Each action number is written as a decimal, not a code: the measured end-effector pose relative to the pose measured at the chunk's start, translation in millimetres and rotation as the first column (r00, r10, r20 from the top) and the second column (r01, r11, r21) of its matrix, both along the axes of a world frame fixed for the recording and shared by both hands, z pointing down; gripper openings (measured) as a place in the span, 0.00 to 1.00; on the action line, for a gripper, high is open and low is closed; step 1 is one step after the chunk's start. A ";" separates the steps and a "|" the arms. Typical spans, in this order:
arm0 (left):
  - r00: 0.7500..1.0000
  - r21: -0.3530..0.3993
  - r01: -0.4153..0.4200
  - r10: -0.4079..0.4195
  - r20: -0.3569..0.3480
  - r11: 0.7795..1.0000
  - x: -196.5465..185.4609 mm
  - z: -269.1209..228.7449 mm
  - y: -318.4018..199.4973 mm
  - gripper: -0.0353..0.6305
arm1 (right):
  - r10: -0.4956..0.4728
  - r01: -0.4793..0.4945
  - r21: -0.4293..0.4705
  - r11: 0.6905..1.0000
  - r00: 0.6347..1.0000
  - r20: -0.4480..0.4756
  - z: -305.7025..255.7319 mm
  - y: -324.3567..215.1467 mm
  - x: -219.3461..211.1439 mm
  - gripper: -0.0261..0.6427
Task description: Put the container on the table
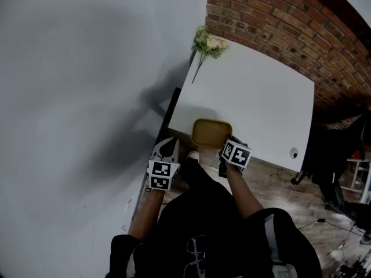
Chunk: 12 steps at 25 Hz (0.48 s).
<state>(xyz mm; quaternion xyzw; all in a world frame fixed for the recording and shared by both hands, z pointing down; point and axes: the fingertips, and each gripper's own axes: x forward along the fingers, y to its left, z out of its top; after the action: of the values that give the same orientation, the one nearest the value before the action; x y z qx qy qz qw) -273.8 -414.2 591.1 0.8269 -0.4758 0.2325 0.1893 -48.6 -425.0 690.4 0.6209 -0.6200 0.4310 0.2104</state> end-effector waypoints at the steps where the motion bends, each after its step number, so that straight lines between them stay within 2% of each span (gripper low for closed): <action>1: 1.000 -0.006 -0.003 0.003 -0.001 1.000 -0.8 0.8 -2.6 0.08 | 0.010 -0.010 -0.007 1.000 1.000 0.003 2.1 -2.5 -2.8 0.08; 7: 1.000 -0.027 -0.010 0.010 -0.003 1.000 -7.8 7.3 -18.2 0.08 | 0.025 -0.024 -0.030 0.999 1.000 0.004 13.7 -18.4 -21.4 0.08; 12: 1.000 -0.033 -0.011 0.011 0.011 0.999 -12.0 6.8 -24.2 0.08 | 0.098 -0.096 -0.051 0.994 0.994 0.037 22.3 -28.5 -25.2 0.08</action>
<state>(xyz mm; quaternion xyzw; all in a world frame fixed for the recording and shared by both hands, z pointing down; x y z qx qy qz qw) -285.9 -438.4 597.9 0.8249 -0.4683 0.2462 0.1990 -73.9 -453.5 712.7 0.6363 -0.5823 0.4681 0.1920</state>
